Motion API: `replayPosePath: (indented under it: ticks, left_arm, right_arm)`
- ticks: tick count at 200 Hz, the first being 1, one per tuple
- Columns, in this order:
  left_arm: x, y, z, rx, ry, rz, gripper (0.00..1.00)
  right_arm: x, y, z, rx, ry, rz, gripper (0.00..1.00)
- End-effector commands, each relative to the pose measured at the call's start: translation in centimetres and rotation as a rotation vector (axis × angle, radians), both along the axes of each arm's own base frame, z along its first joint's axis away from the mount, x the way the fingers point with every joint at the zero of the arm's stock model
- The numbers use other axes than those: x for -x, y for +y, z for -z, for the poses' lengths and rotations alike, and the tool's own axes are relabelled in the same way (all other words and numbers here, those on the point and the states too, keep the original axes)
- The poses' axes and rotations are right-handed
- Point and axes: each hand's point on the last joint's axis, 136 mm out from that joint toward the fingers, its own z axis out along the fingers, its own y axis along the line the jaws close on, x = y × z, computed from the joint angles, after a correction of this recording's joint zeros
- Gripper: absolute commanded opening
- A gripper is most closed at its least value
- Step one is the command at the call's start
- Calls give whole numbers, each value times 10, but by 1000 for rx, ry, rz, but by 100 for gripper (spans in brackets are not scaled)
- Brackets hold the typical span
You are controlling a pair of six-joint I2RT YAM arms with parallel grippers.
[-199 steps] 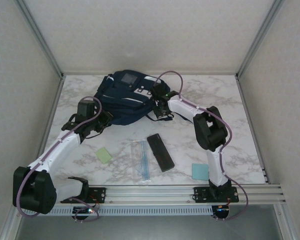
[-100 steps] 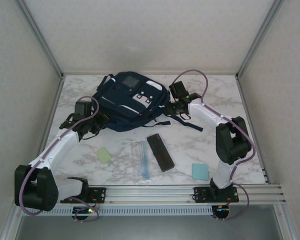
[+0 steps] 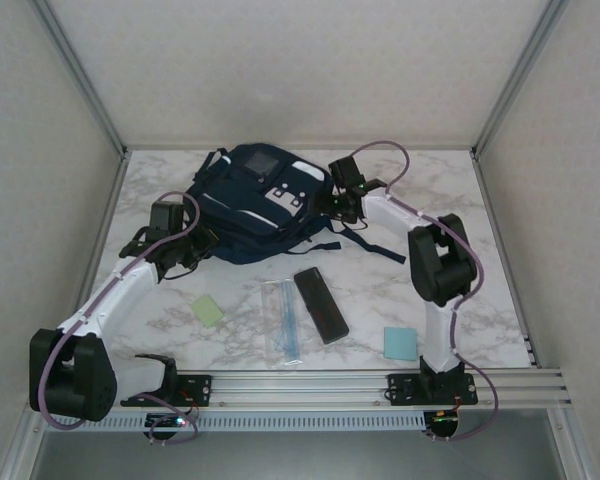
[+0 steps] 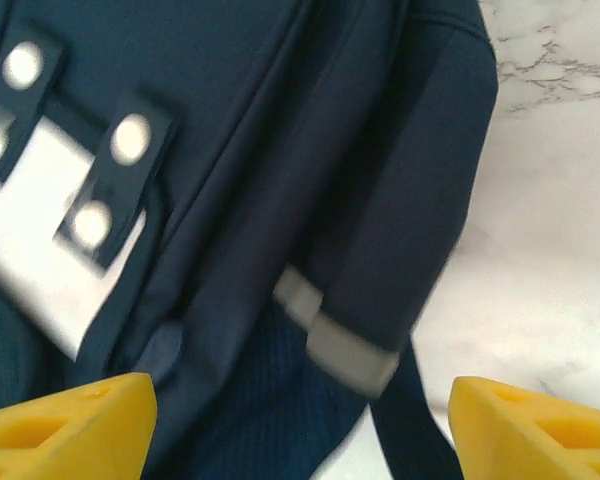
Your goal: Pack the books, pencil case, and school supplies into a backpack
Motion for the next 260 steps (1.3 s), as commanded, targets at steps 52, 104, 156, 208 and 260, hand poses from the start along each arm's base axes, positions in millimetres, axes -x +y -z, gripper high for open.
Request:
replayPosePath:
  ticks: [52,104,156,208,260]
  left_arm:
    - [-22,2,6,-56,-47,44,0]
    - [-77,-1,34,-81,-17,18,0]
    - [-147,-19,33,-72,-31,67,0]
    - [-129,-2,19,-226,46,123,79]
    - [-77,-11,-2,-296,32,162,88]
  right_arm:
    - [-37,2,25,-325,87,180,7]
    - [23,-37,19,-296,40,226,0]
    - [92,-42,33,-287,64,272,1]
    - [119,-59,10,-132,56,208,63]
    - [114,-36,-32,-125,5,27,64]
